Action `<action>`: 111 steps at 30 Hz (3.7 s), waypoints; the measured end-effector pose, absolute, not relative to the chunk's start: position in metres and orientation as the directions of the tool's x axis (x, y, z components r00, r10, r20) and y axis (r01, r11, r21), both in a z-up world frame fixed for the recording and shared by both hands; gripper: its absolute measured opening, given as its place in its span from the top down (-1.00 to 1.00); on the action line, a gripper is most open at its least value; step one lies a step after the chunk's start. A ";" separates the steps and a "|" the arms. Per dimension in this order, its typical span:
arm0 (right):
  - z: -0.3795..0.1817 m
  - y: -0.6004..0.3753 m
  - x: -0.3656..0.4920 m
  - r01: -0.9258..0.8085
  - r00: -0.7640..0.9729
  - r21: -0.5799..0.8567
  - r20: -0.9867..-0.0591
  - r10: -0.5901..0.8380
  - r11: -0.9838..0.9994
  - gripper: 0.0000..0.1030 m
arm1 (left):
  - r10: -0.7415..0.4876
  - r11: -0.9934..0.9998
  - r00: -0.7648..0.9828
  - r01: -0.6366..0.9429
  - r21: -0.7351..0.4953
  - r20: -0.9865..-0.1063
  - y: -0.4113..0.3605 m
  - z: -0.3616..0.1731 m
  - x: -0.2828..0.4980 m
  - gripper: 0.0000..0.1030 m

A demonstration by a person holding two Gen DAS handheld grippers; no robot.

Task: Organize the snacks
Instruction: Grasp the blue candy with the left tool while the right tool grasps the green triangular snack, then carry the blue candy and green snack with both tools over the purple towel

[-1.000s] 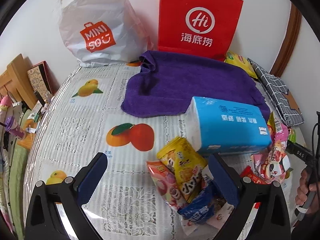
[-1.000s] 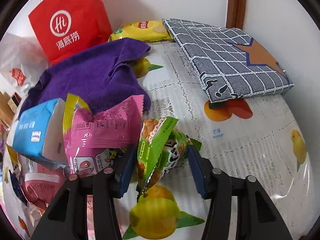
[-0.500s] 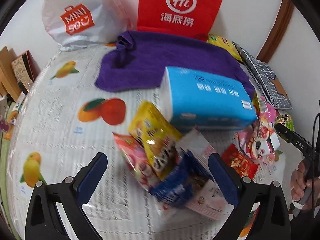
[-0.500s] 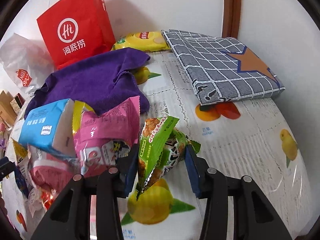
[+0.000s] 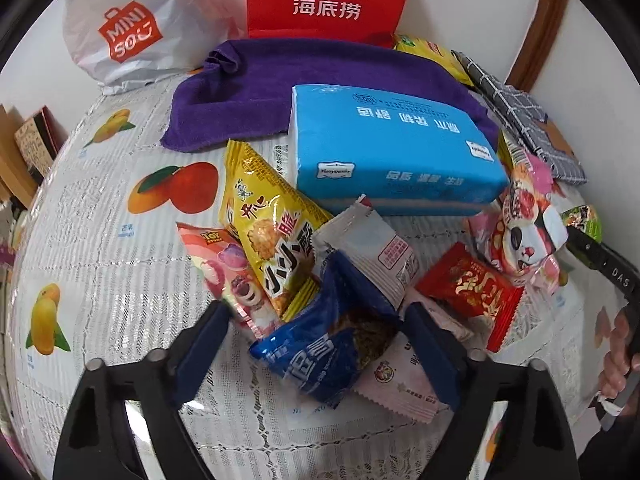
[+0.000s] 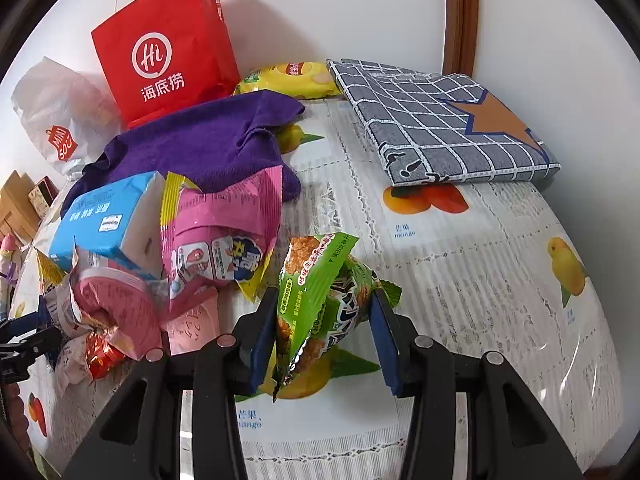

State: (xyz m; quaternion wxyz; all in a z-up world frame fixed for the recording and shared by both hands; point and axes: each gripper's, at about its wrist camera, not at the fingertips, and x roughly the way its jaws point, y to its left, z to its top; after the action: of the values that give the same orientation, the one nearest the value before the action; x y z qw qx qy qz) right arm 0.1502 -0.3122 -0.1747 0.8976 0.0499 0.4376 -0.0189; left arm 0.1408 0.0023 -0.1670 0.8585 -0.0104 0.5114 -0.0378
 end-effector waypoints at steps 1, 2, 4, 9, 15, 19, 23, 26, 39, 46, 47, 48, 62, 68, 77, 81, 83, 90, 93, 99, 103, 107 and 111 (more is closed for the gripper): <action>-0.175 -0.312 0.149 0.078 0.615 0.073 -0.788 0.009 0.994 0.13 | -0.069 0.997 0.475 0.057 -0.047 -0.878 0.002 -0.167 0.141 -0.41; -0.176 -0.312 0.148 0.079 0.614 0.072 -0.789 0.009 0.994 0.13 | -0.070 0.997 0.474 0.063 -0.045 -0.878 0.002 -0.166 0.141 -0.28; -0.177 -0.312 0.145 0.080 0.612 0.073 -0.791 0.009 0.994 0.13 | -0.084 0.996 0.476 0.065 -0.060 -0.876 0.004 -0.163 0.139 -0.05; -0.173 -0.309 0.138 0.080 0.618 0.069 -0.786 0.005 0.994 0.13 | -0.128 0.992 0.467 0.042 -0.123 -0.875 0.019 -0.157 0.135 0.20; -0.161 -0.302 0.131 0.071 0.634 0.068 -0.773 0.007 0.995 0.13 | -0.135 0.990 0.492 0.028 -0.139 -0.860 0.030 -0.144 0.124 0.22; -0.149 -0.294 0.127 0.063 0.648 0.064 -0.762 0.007 0.996 0.13 | -0.135 0.989 0.508 0.024 -0.143 -0.851 0.033 -0.134 0.120 0.22; -0.135 -0.289 0.123 0.057 0.664 0.062 -0.747 0.009 0.996 0.13 | -0.140 0.989 0.530 0.032 -0.145 -0.836 0.034 -0.120 0.118 0.22; -0.122 -0.285 0.122 0.049 0.680 0.061 -0.733 0.011 0.997 0.13 | -0.142 0.989 0.545 0.035 -0.146 -0.827 0.033 -0.109 0.119 0.22; -0.073 -0.251 0.135 -0.040 0.722 0.087 -0.686 0.089 0.995 0.13 | -0.162 0.986 0.600 0.062 -0.156 -0.783 0.023 -0.059 0.151 0.22; -0.056 -0.223 0.166 -0.112 0.731 0.100 -0.665 0.150 0.989 0.13 | -0.165 0.986 0.619 0.073 -0.152 -0.768 0.019 -0.040 0.184 0.22; -0.054 -0.220 0.171 -0.118 0.732 0.102 -0.663 0.156 0.988 0.13 | -0.160 0.987 0.622 0.072 -0.147 -0.766 0.019 -0.038 0.191 0.22; -0.052 -0.218 0.178 -0.124 0.733 0.104 -0.661 0.161 0.987 0.13 | -0.158 0.987 0.624 0.072 -0.145 -0.765 0.019 -0.036 0.196 0.22; -0.042 -0.207 0.271 -0.131 0.746 0.089 -0.647 0.158 0.987 0.13 | -0.143 0.989 0.622 0.058 -0.137 -0.770 0.031 -0.031 0.281 0.22; -0.058 -0.210 0.308 -0.114 0.731 0.084 -0.668 0.140 0.990 0.14 | -0.142 0.989 0.596 0.053 -0.137 -0.791 0.030 -0.051 0.319 0.22; -0.078 -0.218 0.355 -0.083 0.719 0.089 -0.684 0.121 0.993 0.14 | -0.147 0.989 0.582 0.076 -0.126 -0.800 0.019 -0.068 0.364 0.22; -0.084 -0.216 0.373 -0.087 0.717 0.086 -0.686 0.122 0.992 0.14 | -0.143 0.990 0.572 0.073 -0.124 -0.807 0.020 -0.079 0.379 0.22; -0.091 -0.213 0.380 -0.092 0.709 0.085 -0.694 0.125 0.992 0.14 | -0.134 0.991 0.559 0.068 -0.115 -0.818 0.020 -0.088 0.386 0.22; -0.120 -0.204 0.397 -0.105 0.667 0.071 -0.735 0.123 0.992 0.14 | -0.116 0.993 0.511 0.049 -0.106 -0.852 0.024 -0.119 0.401 0.22; -0.132 -0.204 0.403 -0.105 0.643 0.066 -0.756 0.119 0.992 0.14 | -0.111 0.994 0.490 0.046 -0.102 -0.864 0.024 -0.129 0.405 0.22; -0.145 -0.204 0.412 -0.122 0.596 0.090 -0.789 0.146 0.988 0.14 | -0.104 0.995 0.466 0.049 -0.092 -0.879 0.021 -0.139 0.411 0.21; -0.150 -0.203 0.414 -0.124 0.580 0.096 -0.800 0.151 0.988 0.13 | -0.144 0.990 0.459 0.067 -0.127 -0.877 0.020 -0.144 0.413 0.21; -0.154 -0.203 0.415 -0.123 0.565 0.095 -0.811 0.149 0.988 0.13 | -0.138 0.990 0.452 0.065 -0.122 -0.881 0.017 -0.148 0.415 0.20; -0.156 -0.203 0.417 -0.116 0.555 0.097 -0.819 0.145 0.989 0.13 | -0.137 0.991 0.441 0.057 -0.125 -0.887 0.016 -0.153 0.418 0.17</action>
State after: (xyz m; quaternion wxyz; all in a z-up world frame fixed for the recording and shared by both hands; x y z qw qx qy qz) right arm 0.4168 -0.2028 -0.1562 0.8815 0.0158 0.4660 0.0741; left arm 0.4176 0.0161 -0.1531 0.8478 -0.0384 0.5258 -0.0572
